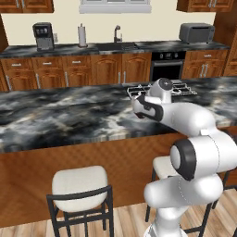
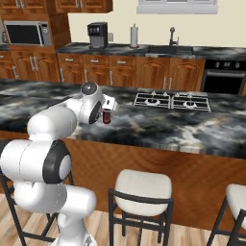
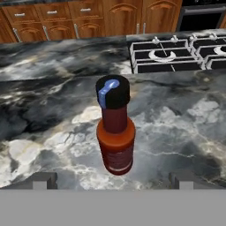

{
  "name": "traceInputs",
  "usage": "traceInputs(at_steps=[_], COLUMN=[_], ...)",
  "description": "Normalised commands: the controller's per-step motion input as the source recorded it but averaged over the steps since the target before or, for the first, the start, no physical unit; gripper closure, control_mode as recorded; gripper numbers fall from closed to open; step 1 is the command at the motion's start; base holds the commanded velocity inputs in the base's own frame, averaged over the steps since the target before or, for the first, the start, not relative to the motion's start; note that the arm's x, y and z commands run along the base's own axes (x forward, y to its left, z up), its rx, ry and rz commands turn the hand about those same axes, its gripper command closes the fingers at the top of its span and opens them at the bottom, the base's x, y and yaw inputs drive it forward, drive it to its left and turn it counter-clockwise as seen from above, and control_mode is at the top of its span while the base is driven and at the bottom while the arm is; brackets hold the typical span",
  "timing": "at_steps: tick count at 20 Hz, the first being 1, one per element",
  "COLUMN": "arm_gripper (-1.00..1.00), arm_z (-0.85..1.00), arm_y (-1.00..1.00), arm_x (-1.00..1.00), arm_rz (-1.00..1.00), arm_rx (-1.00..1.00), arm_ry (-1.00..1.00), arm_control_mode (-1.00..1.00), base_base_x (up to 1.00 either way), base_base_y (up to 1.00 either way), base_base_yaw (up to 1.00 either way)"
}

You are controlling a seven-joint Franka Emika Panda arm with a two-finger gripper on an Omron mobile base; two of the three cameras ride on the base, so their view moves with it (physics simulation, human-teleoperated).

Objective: Place the condiment bottle and ketchup from the counter to the top shelf of the fridge. If the existing items in the fridge are on the top shelf, move them to other shelves.

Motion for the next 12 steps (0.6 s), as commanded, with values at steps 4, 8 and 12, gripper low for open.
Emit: traceInputs(at_steps=[4, 8, 12], arm_gripper=[-1.0, -1.0, -1.0], arm_z=[-0.02, -0.03, -0.05], arm_y=[0.0, 0.0, 0.0], arm_x=[0.25, 0.24, 0.22], arm_rz=[0.0, 0.0, 0.0], arm_rx=[0.0, 0.0, 0.0], arm_ry=[0.0, 0.0, 0.0], arm_control_mode=[-1.0, -1.0, -1.0], base_base_x=[0.0, 0.0, 0.0], base_base_y=[0.0, 0.0, 0.0], base_base_yaw=[0.0, 0.0, 0.0])
